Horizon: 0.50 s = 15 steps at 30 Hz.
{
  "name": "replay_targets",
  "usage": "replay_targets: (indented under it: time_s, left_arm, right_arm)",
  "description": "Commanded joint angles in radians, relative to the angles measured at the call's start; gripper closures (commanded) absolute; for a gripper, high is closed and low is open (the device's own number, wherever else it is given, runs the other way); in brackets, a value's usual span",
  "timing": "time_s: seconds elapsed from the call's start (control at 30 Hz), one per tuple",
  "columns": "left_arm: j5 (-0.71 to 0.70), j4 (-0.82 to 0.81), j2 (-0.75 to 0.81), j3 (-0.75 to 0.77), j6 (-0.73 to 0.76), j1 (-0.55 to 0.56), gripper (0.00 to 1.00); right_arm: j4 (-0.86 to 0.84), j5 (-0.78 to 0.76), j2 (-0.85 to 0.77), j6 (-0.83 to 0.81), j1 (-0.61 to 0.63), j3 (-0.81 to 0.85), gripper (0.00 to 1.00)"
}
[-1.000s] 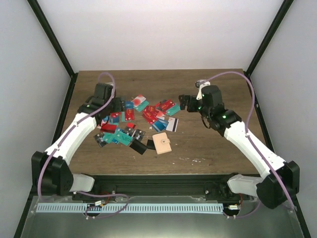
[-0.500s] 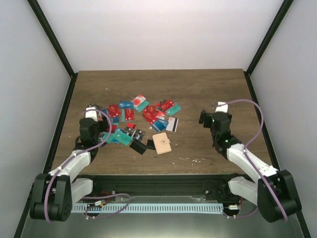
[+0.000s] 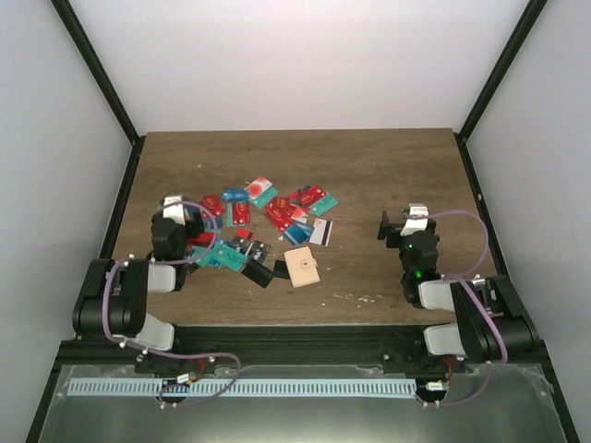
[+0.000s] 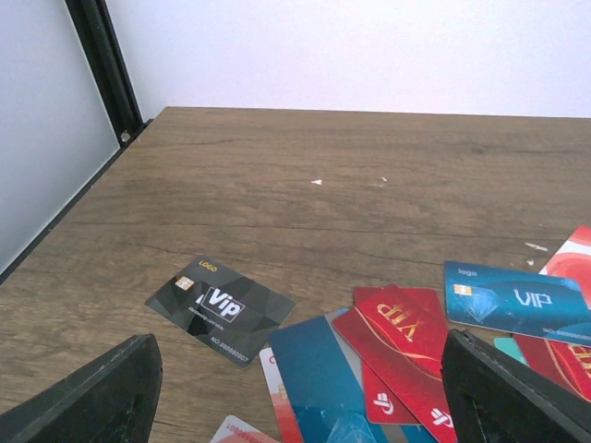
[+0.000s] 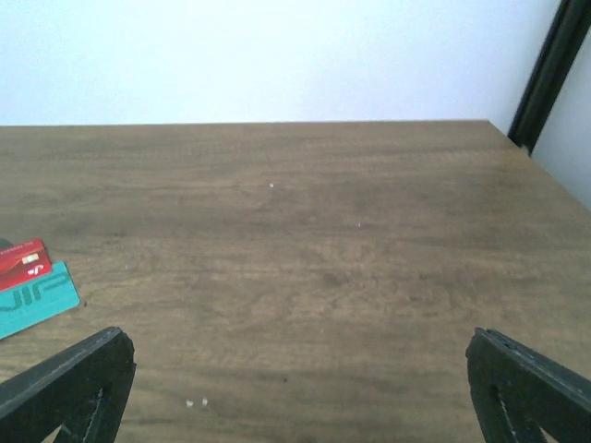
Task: Put the credit cards into the card holder
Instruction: Reset both arms
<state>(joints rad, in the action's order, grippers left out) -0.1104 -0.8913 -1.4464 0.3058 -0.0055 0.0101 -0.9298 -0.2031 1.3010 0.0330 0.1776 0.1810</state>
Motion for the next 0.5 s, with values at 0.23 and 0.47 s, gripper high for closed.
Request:
replay_targets:
  time_s: [0.23,0.47]
  left_arm:
    - [0.053,-0.269,-0.109,-0.021,0.019,-0.022,0.13]
    - [0.058,-0.276,-0.111,-0.022,0.024,-0.022,0.0]
  right_arm:
    - [-0.287,0.393,0.234,-0.016,-0.197,0.073,0.0]
    - [-0.319,0.389,0.239,-0.012,-0.194,0.062,0.0]
